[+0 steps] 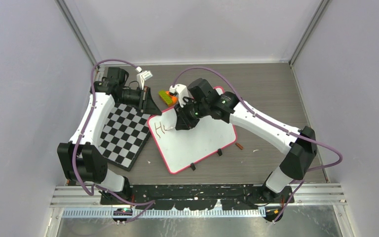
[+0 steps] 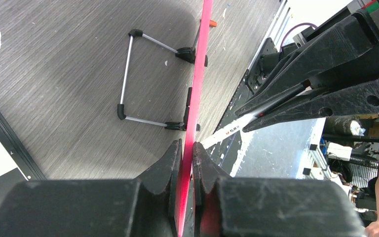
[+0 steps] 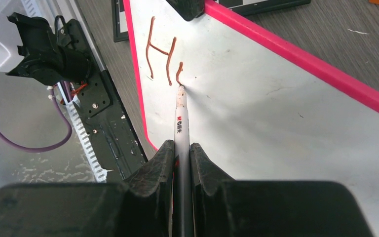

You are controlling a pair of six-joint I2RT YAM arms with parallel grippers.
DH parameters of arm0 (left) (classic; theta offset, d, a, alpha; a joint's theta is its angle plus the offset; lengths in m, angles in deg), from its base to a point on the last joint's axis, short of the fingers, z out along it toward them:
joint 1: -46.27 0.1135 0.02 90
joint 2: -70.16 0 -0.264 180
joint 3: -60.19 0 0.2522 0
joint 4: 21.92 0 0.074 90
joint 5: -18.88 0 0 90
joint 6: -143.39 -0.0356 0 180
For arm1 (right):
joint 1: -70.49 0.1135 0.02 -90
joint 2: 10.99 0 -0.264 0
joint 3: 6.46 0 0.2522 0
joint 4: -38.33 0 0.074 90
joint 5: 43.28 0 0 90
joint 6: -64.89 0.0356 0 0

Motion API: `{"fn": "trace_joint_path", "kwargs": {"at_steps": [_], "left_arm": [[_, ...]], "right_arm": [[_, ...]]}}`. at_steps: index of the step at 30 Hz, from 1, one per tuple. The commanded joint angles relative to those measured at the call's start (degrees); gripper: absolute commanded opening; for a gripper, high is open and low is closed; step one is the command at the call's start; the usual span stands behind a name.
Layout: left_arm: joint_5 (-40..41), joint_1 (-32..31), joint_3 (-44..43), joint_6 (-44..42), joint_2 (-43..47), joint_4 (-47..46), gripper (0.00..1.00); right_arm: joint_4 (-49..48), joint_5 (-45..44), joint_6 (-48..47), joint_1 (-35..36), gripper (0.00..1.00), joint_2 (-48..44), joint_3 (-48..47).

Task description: Write a sentence on the whiteboard

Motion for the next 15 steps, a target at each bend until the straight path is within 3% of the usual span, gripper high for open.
{"fn": "trace_joint_path", "kwargs": {"at_steps": [1,15], "left_arm": [[-0.6,0.0,0.3,0.6,1.6,0.4,0.00],[-0.8,0.0,0.4,0.8,1.6,0.1,0.00]], "right_arm": [[0.7,-2.5,-2.1,-0.7,0.00,-3.3,-0.1],[0.4,-4.7,-1.7,-1.5,0.00,-0.7,-5.3]]}}
